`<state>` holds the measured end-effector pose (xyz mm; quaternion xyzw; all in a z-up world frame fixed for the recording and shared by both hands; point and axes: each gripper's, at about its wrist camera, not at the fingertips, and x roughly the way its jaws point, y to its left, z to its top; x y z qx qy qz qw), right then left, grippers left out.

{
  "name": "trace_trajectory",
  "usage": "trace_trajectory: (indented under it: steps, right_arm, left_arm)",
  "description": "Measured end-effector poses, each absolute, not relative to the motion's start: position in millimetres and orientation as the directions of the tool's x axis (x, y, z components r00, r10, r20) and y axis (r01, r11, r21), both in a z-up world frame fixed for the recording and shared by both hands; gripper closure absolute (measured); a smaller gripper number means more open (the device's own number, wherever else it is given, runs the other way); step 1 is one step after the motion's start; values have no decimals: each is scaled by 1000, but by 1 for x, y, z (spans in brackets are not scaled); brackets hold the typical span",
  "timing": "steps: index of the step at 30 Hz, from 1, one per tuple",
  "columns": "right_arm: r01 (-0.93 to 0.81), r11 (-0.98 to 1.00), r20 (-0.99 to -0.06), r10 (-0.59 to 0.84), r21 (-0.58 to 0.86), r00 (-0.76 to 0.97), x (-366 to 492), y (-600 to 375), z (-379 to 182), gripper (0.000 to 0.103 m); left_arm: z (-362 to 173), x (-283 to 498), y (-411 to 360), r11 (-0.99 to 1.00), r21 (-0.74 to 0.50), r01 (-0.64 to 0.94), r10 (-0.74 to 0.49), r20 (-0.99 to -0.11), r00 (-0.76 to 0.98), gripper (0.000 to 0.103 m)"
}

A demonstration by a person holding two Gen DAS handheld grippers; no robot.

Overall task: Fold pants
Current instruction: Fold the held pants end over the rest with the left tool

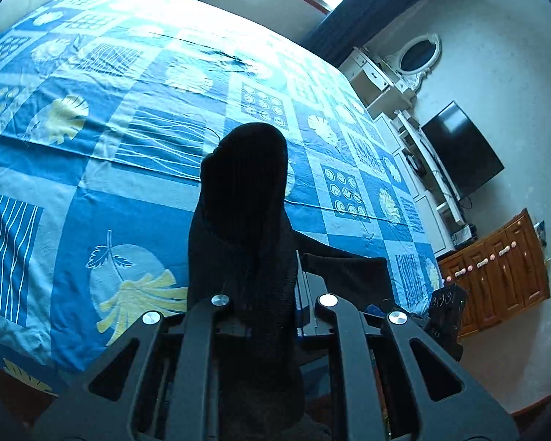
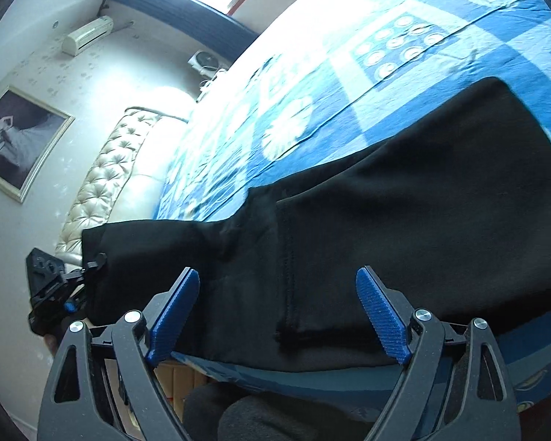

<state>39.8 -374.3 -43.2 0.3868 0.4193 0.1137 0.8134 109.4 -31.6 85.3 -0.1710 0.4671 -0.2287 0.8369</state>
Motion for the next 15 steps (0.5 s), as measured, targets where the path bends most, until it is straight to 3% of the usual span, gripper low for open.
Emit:
trace_trajectory:
  steps: [8, 15]
  right_arm:
    - [249, 737, -638, 305, 628, 707, 16, -427, -36, 16]
    - [295, 687, -619, 284, 664, 732, -2, -469, -43, 16]
  left_arm:
    - [80, 104, -146, 914, -268, 305, -388, -799, 460, 89]
    - [49, 100, -234, 944, -35, 327, -206, -838, 505, 89]
